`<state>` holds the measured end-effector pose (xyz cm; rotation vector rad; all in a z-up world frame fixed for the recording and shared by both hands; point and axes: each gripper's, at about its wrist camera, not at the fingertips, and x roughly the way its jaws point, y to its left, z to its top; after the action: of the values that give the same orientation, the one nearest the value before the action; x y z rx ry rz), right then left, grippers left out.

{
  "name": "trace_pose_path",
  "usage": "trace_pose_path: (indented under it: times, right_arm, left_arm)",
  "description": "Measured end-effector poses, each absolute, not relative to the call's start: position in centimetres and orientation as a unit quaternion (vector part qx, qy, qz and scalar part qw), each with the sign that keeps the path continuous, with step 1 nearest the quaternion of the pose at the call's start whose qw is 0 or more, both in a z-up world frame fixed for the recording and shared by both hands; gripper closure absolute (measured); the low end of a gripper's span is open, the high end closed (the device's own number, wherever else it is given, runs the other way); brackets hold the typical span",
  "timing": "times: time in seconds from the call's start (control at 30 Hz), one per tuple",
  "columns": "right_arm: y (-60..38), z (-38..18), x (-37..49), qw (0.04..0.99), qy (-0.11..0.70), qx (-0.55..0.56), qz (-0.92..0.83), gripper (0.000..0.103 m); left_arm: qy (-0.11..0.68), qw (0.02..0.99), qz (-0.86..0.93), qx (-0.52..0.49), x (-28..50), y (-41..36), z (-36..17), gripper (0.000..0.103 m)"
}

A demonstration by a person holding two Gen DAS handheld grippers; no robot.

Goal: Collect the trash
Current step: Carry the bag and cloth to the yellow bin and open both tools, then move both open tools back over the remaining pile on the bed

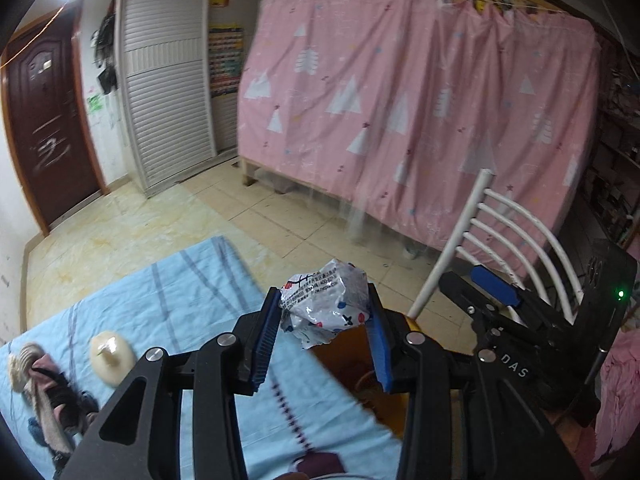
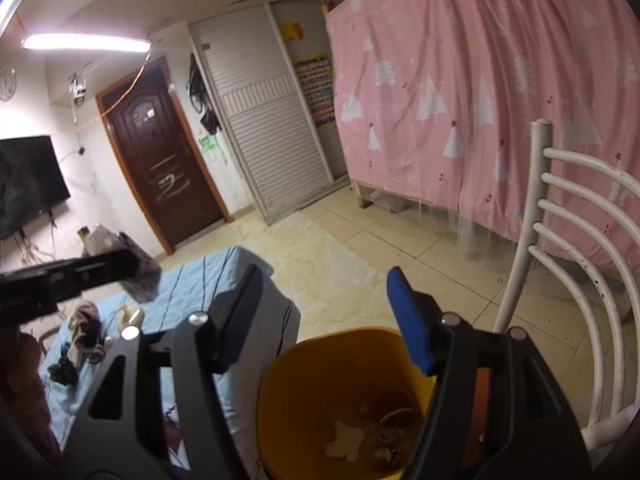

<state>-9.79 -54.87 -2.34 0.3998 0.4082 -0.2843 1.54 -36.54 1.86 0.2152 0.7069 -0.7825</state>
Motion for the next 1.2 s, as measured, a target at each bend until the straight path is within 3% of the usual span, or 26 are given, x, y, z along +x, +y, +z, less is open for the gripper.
trace_pose_path:
  times: [0.17,0.37,1.2]
  right_arm:
    - [-55.5,-2.3,-10.5,0.948,0.191,0.206,-0.146,0.041]
    - [-55.5,-2.3,-10.8,0.948,0.186,0.212,-0.146,0.041]
    - [-46.4,-0.4,-5.9,0.960,0.220,0.159,-0.066,0.030]
  left_arm:
    - [0.332,0.852,-0.387,0.119,0.5,-39.0,1.5,0.055]
    - [0.329,0.852,-0.384,0.138,-0.4,-39.8,0.9,0.050]
    - [0.335,0.890,-0.305,0.058,3.9,-27.5,3.9,0.048]
